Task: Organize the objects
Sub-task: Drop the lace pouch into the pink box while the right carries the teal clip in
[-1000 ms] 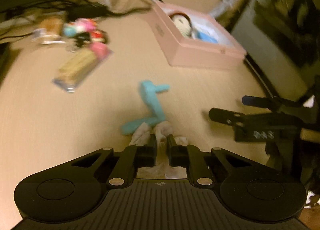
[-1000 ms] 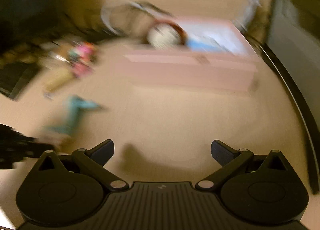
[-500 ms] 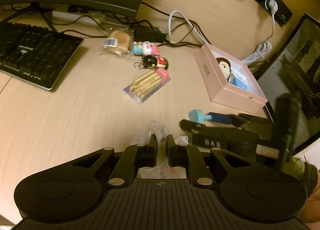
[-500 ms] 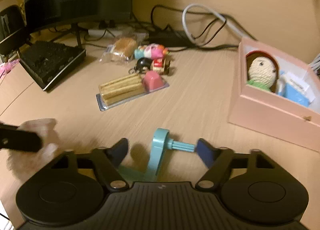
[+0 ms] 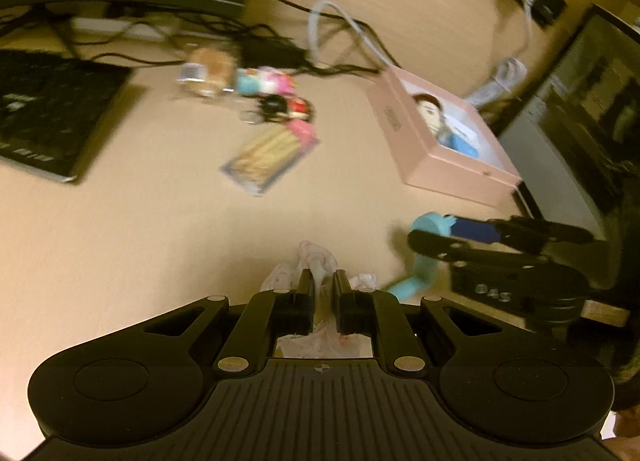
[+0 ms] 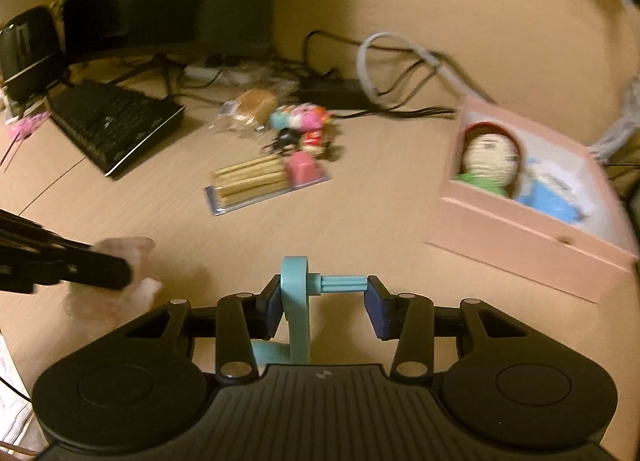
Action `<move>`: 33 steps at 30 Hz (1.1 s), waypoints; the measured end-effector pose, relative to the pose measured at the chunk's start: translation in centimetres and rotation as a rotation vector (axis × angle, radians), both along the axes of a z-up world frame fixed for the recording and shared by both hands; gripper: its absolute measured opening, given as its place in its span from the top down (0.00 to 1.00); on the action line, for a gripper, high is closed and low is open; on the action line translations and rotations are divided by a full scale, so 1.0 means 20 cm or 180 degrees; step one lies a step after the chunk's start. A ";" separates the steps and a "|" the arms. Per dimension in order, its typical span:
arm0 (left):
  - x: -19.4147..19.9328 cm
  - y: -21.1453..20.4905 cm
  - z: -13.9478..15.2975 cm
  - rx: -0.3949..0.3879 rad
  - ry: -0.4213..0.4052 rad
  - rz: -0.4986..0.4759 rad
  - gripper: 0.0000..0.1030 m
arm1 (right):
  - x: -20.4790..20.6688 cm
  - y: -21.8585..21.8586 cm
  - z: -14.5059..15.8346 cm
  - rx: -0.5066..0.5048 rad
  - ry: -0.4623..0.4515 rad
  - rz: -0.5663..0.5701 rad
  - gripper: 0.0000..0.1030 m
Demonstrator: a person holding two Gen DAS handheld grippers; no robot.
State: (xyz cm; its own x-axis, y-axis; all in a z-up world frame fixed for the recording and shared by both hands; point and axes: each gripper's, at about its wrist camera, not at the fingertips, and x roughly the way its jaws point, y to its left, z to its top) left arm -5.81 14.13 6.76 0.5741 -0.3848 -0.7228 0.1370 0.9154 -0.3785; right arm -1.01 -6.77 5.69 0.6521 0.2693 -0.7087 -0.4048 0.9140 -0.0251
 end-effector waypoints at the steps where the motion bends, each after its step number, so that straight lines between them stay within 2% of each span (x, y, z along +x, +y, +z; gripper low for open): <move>1: 0.02 -0.03 0.00 -0.0019 0.0001 -0.0069 0.88 | -0.01 -0.04 0.02 0.0004 -0.0023 -0.0060 0.59; 7: 0.17 -0.24 0.01 -0.0211 -0.0027 -0.0420 0.88 | -0.10 -0.33 0.16 0.0029 -0.0203 -0.0553 0.59; 11: 0.36 -0.41 0.15 -0.0297 -0.0281 -0.0656 0.88 | -0.17 -0.50 0.23 0.0017 -0.0347 -0.0867 0.59; 16: 0.66 -0.78 0.30 -0.0273 -0.0668 -0.0886 0.88 | -0.27 -0.67 0.25 0.0091 -0.0418 -0.1197 0.59; 21: 0.94 -1.16 0.27 -0.0361 -0.0692 -0.0868 0.86 | -0.33 -0.80 0.22 0.0141 -0.0396 -0.1389 0.59; 22: 0.97 -1.23 0.24 -0.0326 -0.0708 -0.0854 0.85 | -0.34 -0.82 0.22 0.0150 -0.0384 -0.1421 0.59; 25: 1.02 -1.42 0.13 0.0026 -0.0682 -0.0875 0.82 | -0.35 -0.88 0.19 0.0135 -0.0357 -0.1483 0.59; 28: 1.06 -1.55 -0.01 0.0301 -0.0250 -0.1101 0.82 | -0.36 -0.92 0.16 0.0133 -0.0303 -0.1512 0.59; 30: 1.03 -1.60 -0.04 0.0406 -0.0301 -0.1211 0.82 | -0.36 -0.94 0.14 0.0160 -0.0266 -0.1528 0.59; 33: 0.98 -1.65 -0.03 0.0692 -0.0494 -0.1376 0.82 | -0.34 -0.96 0.11 0.0159 -0.0222 -0.1531 0.59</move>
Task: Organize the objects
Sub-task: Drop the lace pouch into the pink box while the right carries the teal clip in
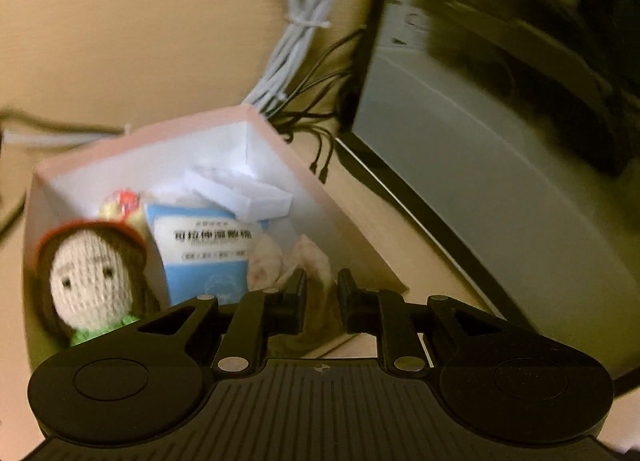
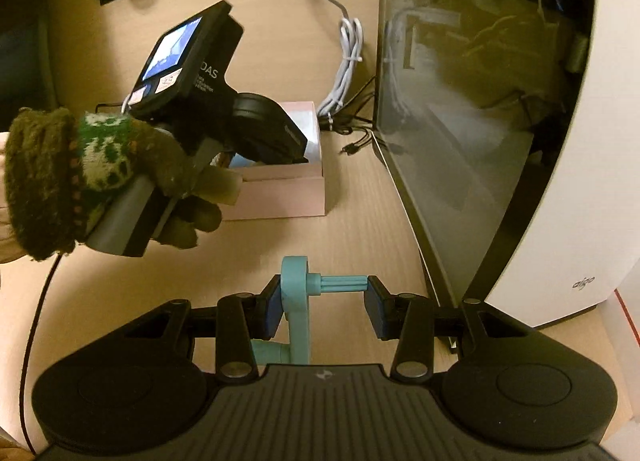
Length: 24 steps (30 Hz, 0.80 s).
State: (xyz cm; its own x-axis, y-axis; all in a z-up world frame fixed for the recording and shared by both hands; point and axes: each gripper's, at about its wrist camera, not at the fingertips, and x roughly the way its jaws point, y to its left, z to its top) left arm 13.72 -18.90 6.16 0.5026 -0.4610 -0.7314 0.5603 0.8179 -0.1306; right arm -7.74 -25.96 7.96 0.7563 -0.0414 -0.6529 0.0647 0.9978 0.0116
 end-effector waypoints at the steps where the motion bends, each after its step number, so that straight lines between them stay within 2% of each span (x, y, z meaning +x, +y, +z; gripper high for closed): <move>1: -0.01 0.00 0.01 0.0034 -0.0060 -0.0036 0.82 | 0.01 0.00 0.00 0.0001 0.0007 0.0009 0.59; 3: -0.04 0.04 0.06 -0.0101 -0.0250 0.0045 0.82 | 0.01 0.00 0.00 -0.0006 0.0007 0.0046 0.59; 5: -0.05 0.13 0.14 -0.0474 -0.0427 0.0207 0.82 | 0.02 0.01 0.00 -0.0030 -0.0005 0.0081 0.59; 8: -0.04 0.28 0.21 -0.1001 -0.0336 0.0397 0.82 | 0.03 0.01 0.00 -0.0052 0.0008 0.0104 0.59; 14: -0.11 0.61 0.31 -0.1761 -0.0312 0.0776 0.82 | 0.06 0.01 0.01 -0.0048 0.0034 0.0159 0.59; 18: -0.21 0.82 0.34 -0.1863 -0.0248 0.0989 0.82 | 0.14 0.00 0.05 0.0044 0.0021 0.0204 0.59; 21: -0.32 0.99 0.32 -0.1827 -0.0252 0.1170 0.82 | 0.25 0.03 0.16 0.0134 -0.0136 0.0312 0.59; 24: -0.44 1.16 0.24 -0.1714 -0.0114 0.1375 0.82 | 0.46 0.05 0.28 0.0184 -0.0308 0.0355 0.59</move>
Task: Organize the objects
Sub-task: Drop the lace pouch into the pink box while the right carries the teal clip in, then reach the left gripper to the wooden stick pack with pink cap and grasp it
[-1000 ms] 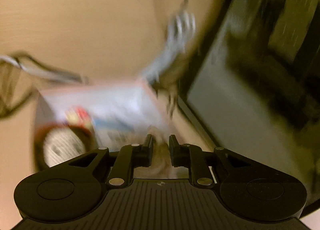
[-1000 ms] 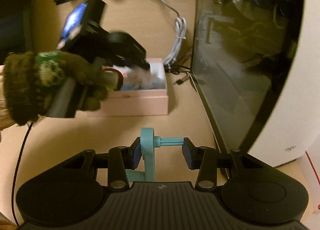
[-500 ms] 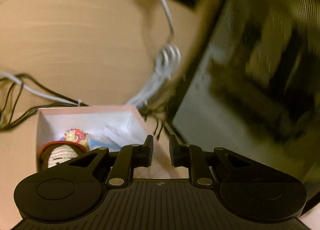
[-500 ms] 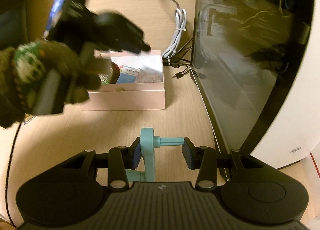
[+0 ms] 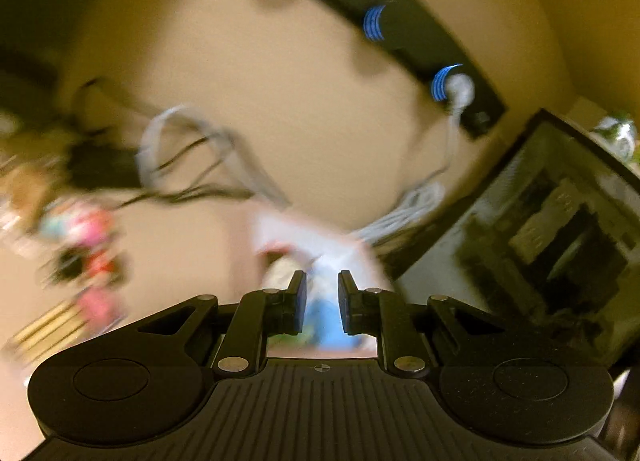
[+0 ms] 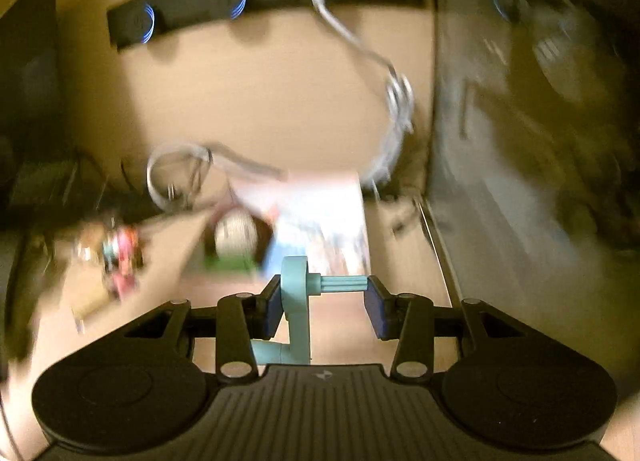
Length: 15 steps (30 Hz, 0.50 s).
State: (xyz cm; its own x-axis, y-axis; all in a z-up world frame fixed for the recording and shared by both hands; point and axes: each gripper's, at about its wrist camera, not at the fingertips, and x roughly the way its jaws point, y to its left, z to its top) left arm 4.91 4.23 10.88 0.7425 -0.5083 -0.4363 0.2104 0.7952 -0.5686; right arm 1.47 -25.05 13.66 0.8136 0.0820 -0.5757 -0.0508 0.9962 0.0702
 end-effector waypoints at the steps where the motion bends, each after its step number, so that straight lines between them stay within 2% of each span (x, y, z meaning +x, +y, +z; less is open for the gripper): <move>1: -0.04 0.05 -0.04 0.0026 0.0084 0.0029 0.82 | 0.08 0.02 0.03 -0.0049 -0.0029 0.0012 0.59; 2: -0.09 0.10 -0.09 0.0062 0.0174 0.0062 0.82 | 0.16 0.04 0.05 -0.0097 -0.0016 0.0037 0.56; 3: -0.12 0.15 -0.12 0.0098 0.0248 0.0103 0.82 | 0.27 0.05 0.06 -0.0110 0.0066 0.0075 0.39; 4: -0.16 0.19 -0.15 0.0147 0.0333 0.0153 0.82 | 0.36 0.05 0.06 -0.0084 0.0158 0.0053 0.31; 5: -0.19 0.23 -0.18 0.0197 0.0401 0.0192 0.82 | 0.42 0.04 0.06 -0.0057 0.0199 -0.0011 0.27; 8: -0.31 0.35 -0.25 0.0476 0.0496 0.0259 0.82 | 0.51 -0.01 0.08 0.0041 0.0238 -0.0181 0.27; 12: -0.40 0.43 -0.29 0.0878 0.0481 0.0255 0.82 | 0.43 -0.07 0.09 0.0061 0.0155 -0.0279 0.23; 15: -0.41 0.46 -0.27 0.1075 0.0384 0.0186 0.82 | 0.37 -0.06 0.04 -0.0033 0.0235 -0.0301 0.23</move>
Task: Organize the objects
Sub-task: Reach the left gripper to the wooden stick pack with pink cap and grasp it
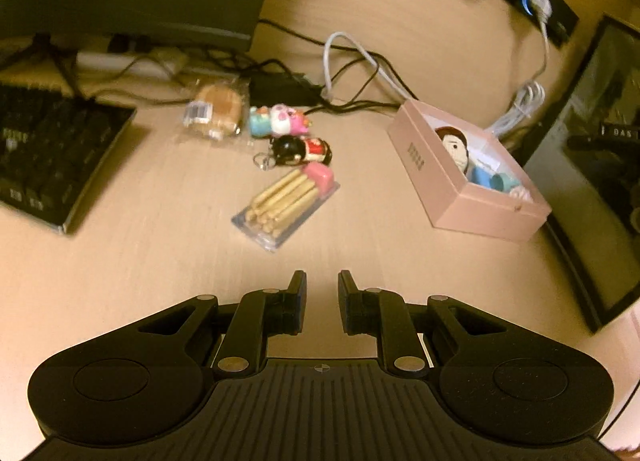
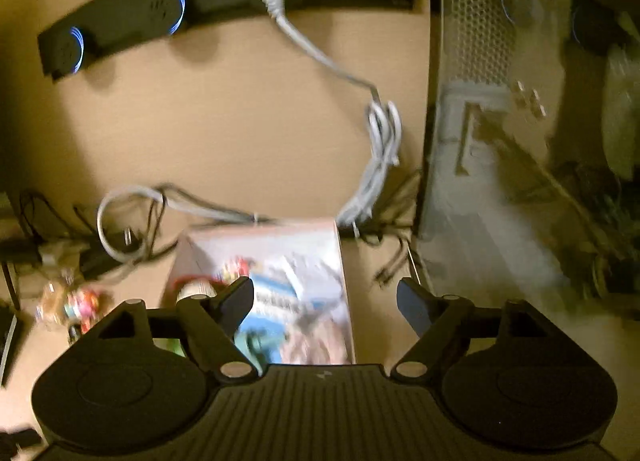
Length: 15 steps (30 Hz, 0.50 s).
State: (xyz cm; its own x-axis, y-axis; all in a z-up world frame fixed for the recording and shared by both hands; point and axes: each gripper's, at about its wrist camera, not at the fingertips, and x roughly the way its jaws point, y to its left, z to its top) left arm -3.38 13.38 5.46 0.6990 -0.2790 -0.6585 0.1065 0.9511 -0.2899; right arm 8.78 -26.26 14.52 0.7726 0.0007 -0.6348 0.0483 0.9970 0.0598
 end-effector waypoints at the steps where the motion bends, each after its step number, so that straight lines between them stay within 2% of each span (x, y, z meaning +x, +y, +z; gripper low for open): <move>1: 0.01 -0.01 0.02 0.0082 -0.0064 -0.0034 0.82 | -0.03 0.02 -0.02 -0.0048 0.0016 0.0012 0.23; 5: 0.13 -0.05 0.10 0.0348 -0.0250 -0.0253 0.82 | -0.20 0.14 -0.13 -0.0234 0.0082 0.0175 0.21; 10: 0.37 -0.13 0.07 0.0928 -0.0071 -0.0583 0.82 | -0.38 0.32 -0.25 -0.0389 0.0173 0.0494 0.21; 14: 0.49 -0.15 -0.01 0.1205 0.0126 -0.0830 0.82 | -0.48 0.44 -0.31 -0.0429 0.0227 0.0725 0.18; 15: 0.50 -0.16 -0.02 0.1249 0.0061 -0.0874 0.81 | -0.50 0.45 -0.31 -0.0425 0.0237 0.0746 0.16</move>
State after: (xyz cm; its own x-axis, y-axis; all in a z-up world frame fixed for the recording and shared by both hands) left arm 6.54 10.24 4.99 0.6210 -0.1793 -0.7630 0.3672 0.9266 0.0811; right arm -1.29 -17.18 8.27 0.7126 0.0863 -0.6962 -0.1853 0.9803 -0.0681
